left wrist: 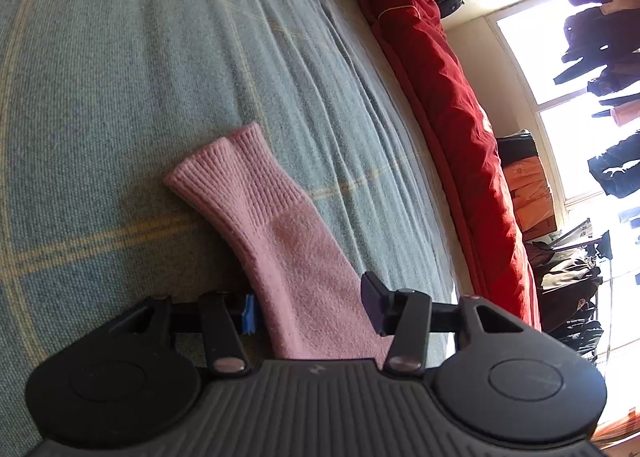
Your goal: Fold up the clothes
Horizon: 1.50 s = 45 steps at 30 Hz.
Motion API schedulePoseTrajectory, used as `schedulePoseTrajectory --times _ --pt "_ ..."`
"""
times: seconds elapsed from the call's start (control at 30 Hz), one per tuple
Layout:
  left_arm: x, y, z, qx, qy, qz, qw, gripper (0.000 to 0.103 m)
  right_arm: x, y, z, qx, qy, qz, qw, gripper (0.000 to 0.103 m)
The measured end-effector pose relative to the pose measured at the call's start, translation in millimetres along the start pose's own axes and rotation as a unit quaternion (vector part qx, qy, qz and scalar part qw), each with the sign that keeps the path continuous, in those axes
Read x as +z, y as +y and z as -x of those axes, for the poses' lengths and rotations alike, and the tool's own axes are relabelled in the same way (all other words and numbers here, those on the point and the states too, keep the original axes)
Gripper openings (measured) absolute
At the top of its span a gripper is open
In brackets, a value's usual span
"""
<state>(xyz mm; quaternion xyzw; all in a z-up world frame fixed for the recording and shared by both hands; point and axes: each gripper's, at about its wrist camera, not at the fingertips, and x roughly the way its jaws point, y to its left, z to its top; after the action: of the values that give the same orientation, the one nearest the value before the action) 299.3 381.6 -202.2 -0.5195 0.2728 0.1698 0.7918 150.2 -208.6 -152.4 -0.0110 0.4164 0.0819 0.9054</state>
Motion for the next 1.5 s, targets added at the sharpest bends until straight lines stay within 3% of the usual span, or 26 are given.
schedulePoseTrajectory --times 0.1,0.3,0.6,0.7,1.03,1.5 --pt "-1 -3 2 0.011 -0.002 -0.016 0.9998 0.044 0 -1 0 0.002 -0.001 -0.002 1.000 0.103" --pt "-1 -14 1 0.068 0.001 -0.052 0.9963 0.010 -1 -1 1 0.002 -0.004 0.000 1.000 0.103" --pt "0 -44 -1 0.139 0.019 -0.106 0.9844 0.007 -4 3 7 -0.002 -0.017 0.022 1.000 0.103" --pt "0 -59 4 0.147 0.019 -0.121 0.9816 0.007 -6 7 12 -0.002 -0.029 0.041 0.999 0.103" --pt "-17 -131 26 0.126 0.011 -0.195 0.9725 0.006 -12 12 27 0.014 -0.058 0.079 0.995 0.103" --pt "-77 -251 47 0.079 0.026 -0.320 0.9436 0.006 4 9 57 0.077 -0.062 0.068 0.993 0.103"
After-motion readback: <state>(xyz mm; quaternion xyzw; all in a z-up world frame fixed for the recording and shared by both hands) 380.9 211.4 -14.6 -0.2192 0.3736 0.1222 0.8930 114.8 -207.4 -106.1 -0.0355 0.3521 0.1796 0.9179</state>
